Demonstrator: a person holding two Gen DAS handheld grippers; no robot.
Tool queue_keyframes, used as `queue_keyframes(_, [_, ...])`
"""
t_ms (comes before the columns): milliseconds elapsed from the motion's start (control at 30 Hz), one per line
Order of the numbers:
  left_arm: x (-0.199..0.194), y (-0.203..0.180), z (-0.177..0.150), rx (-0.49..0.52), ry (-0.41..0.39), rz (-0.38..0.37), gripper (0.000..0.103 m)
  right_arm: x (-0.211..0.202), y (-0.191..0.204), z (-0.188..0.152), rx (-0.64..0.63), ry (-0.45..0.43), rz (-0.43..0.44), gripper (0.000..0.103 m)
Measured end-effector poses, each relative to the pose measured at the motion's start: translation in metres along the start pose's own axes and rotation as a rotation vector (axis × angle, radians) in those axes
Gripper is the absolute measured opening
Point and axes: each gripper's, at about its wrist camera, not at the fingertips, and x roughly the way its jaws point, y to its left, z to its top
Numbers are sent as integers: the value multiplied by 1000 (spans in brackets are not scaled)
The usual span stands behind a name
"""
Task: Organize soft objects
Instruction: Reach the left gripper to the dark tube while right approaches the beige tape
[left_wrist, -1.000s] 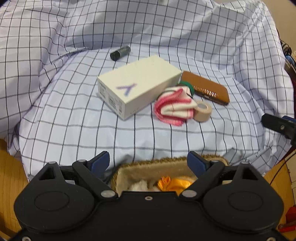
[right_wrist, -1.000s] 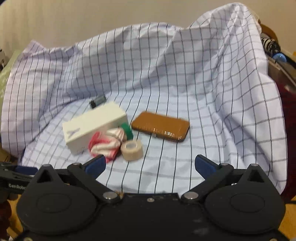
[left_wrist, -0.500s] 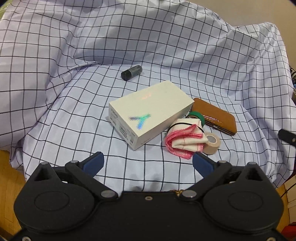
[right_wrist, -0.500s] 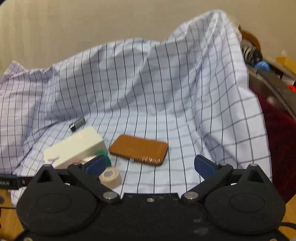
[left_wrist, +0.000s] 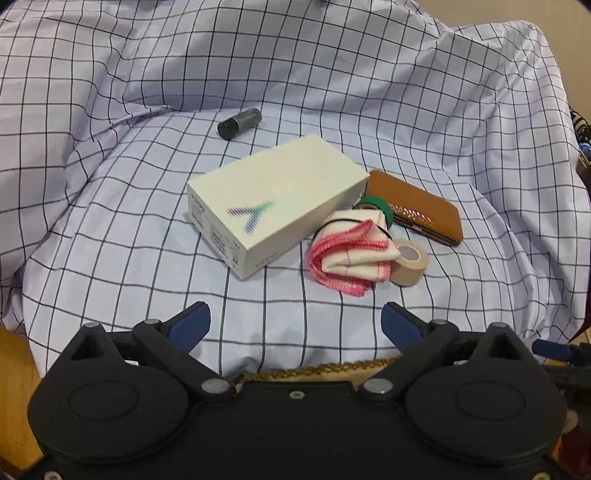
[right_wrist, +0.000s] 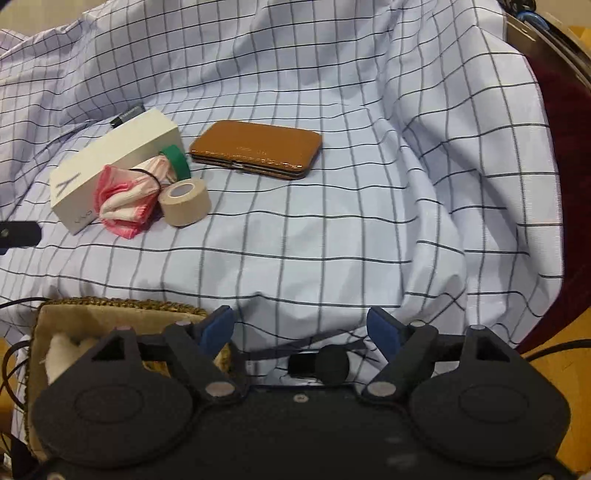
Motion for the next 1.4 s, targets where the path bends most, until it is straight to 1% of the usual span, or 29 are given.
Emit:
queue_keyframes(167, [0,2,17,-2,-33,25,95,-5,18,18,-47,-66,22,79])
queue_keyframes(400, [9,13,49,-8,-71,56,95,-5,49,54,-119,-148,92,79])
queue_keyframes(533, [18,22,66,-29,-80,77,92,2,71,69,-174,-181,115,78])
queue_keyframes(633, [27,30,78,-48,-75,85,91,14,83,75,-201,-169,131,78])
queue_keyframes(767, [41,40,95,-63,-60,100,91,31,88,77,-247,-140,129,78])
queue_keyframes(967, [63,51,120,-78,-48,125,91,62,89,81,-305,-97,113,72])
queue_keyframes(1133, [84,58,147,-91,-54,168,91,83,91,86,-332,-74,132,69])
queue_keyframes(1200, [94,61,157,-102,-53,185,91,89,93,87,-342,-69,142,65])
queue_keyframes(1400, [124,68,180,-123,-43,222,92,98,91,90,-329,-47,171,63])
